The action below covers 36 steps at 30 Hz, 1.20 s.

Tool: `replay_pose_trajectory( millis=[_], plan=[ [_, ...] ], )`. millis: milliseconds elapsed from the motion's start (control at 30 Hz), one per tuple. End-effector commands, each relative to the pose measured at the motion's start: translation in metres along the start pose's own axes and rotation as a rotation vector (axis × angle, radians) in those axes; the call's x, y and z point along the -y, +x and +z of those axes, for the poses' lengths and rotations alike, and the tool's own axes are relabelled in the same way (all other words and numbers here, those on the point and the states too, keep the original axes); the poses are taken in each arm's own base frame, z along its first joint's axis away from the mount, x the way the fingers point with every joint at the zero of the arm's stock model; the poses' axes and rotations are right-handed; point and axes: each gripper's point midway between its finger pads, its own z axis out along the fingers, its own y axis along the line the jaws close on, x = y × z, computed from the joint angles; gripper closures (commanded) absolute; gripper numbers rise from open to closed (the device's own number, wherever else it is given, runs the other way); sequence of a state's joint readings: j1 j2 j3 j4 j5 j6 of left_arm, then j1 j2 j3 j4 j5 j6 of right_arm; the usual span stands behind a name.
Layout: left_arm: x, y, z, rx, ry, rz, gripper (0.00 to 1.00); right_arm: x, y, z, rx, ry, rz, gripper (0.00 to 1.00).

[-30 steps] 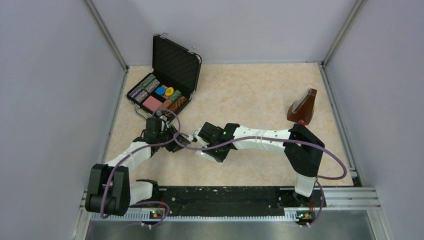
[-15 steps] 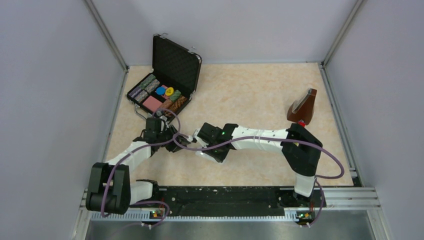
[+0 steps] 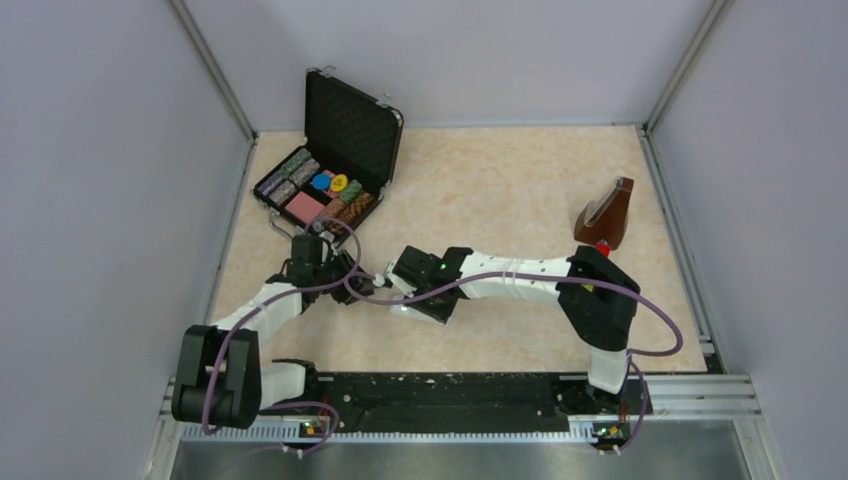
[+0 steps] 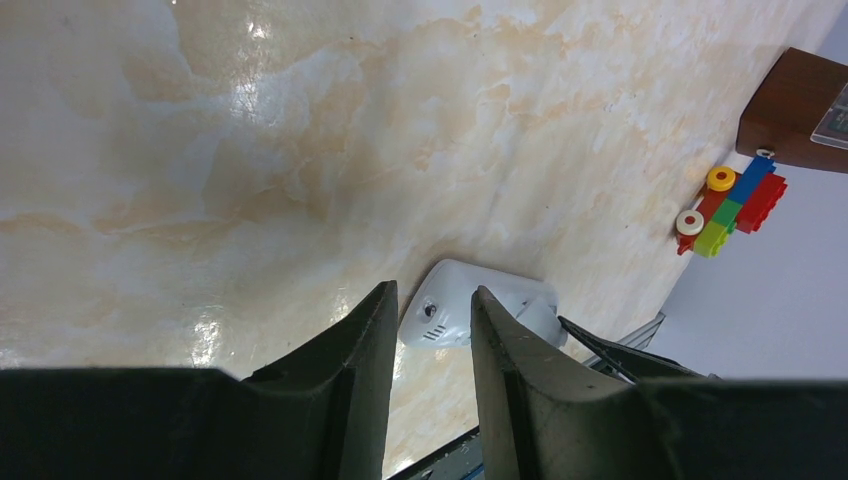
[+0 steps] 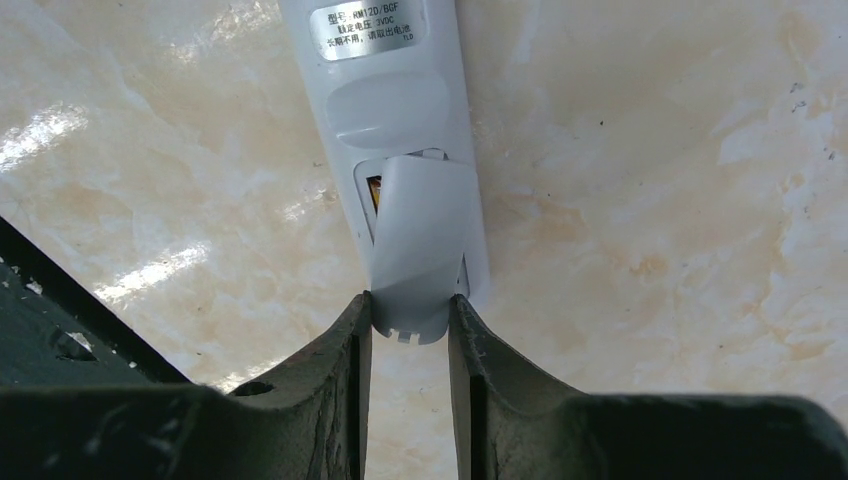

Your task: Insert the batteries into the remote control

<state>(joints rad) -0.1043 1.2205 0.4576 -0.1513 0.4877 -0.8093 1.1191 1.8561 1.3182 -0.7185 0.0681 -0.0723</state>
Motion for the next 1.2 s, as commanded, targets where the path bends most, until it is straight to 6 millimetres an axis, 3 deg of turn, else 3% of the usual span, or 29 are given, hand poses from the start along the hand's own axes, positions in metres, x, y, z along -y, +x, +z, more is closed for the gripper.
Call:
replay_pose_trajectory(
  millis=[0,200,600,1167],
  plan=[
    [0.003,-0.003,0.001,0.006,0.028,0.016,0.62,-0.002,-0.015,-0.001,0.026,0.017,-0.043,0.72],
    [0.003,-0.004,0.002,0.006,0.028,0.014,0.62,-0.006,-0.016,-0.006,0.044,-0.009,-0.06,0.79],
    [0.003,-0.004,0.002,0.005,0.028,0.014,0.62,-0.002,-0.019,-0.029,0.102,-0.001,-0.119,0.82],
    [-0.002,-0.008,0.0,0.031,0.005,0.002,0.63,-0.01,-0.008,-0.02,0.048,-0.063,-0.189,0.82]
  ],
)
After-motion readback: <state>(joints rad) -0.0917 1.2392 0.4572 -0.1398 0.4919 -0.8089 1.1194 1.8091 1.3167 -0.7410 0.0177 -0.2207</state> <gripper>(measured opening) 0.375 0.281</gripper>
